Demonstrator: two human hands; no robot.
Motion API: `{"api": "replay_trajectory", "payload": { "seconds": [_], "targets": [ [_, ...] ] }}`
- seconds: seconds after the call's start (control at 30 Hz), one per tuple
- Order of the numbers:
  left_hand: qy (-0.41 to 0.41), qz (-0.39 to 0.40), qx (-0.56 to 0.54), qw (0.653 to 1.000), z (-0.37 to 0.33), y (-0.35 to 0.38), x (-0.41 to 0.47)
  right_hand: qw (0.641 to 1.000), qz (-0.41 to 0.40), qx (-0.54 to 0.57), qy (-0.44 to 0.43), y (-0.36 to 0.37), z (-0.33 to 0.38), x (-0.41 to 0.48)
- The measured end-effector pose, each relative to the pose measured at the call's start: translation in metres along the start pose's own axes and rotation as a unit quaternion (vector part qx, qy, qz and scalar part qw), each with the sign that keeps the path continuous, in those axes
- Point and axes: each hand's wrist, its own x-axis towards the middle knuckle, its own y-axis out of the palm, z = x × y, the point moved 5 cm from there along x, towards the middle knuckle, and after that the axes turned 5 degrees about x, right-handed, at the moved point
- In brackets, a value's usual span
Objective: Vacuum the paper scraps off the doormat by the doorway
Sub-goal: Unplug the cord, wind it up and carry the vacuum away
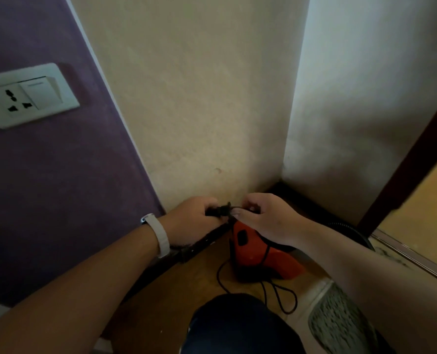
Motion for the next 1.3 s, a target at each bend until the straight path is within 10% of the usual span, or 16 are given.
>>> {"api": "replay_trajectory", "payload": {
  "seconds": [0.27,0.8,1.03,1.23,1.3],
  "targets": [
    [-0.095,-0.215,0.038,0.971,0.029,-0.056,0.0,0.989,-0.045,0.093,0.109,-0.004,-0.053,-0.01],
    [-0.045,-0.208,-0.253,0.944,-0.038,0.038,0.037,0.993,-0.044,-0.106,0.038,0.022,-0.004,-0.001],
    [-0.067,-0.155,-0.268,0.949,-0.04,0.041,0.045,0.998,-0.054,-0.028,-0.001,0.015,-0.011,-0.005],
    [-0.038,-0.27,-0.502,0.821,-0.028,-0.031,0.043,0.992,-0.042,0.098,0.071,0.021,-0.049,-0.022],
    [-0.024,-0.276,-0.484,0.83,-0.01,-0.062,0.039,0.99,-0.053,0.096,0.086,0.018,-0.068,-0.028]
  ]
}}
